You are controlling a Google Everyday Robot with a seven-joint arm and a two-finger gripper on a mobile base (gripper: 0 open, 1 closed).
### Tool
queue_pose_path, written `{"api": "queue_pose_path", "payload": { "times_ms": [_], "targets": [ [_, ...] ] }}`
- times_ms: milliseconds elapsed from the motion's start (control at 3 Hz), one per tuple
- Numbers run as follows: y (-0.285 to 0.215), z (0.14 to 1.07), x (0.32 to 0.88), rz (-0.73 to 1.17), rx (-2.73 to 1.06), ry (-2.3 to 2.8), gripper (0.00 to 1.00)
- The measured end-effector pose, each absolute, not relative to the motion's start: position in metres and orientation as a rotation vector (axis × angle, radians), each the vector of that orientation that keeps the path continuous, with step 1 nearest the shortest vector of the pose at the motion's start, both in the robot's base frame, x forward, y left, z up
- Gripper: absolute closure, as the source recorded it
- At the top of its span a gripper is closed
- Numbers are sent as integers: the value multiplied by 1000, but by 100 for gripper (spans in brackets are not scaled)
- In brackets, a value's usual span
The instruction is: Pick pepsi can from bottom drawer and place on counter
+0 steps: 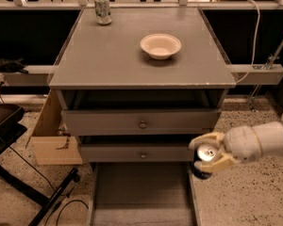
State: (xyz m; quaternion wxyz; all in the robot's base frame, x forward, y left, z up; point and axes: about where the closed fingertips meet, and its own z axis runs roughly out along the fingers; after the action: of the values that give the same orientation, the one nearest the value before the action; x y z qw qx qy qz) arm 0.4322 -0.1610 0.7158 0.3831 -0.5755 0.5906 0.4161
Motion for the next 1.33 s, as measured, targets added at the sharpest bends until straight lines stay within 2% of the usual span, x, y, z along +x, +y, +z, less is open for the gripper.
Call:
{"api": "queue_pose_path", "payload": {
  "times_ms": [333, 667, 1333],
  "targets": [
    [-178, 804, 454, 950, -1467, 1557, 100],
    [-184, 844, 465, 899, -1530, 1572, 100],
    [-173, 859, 480, 879, -1544, 1541, 100]
  ]
}}
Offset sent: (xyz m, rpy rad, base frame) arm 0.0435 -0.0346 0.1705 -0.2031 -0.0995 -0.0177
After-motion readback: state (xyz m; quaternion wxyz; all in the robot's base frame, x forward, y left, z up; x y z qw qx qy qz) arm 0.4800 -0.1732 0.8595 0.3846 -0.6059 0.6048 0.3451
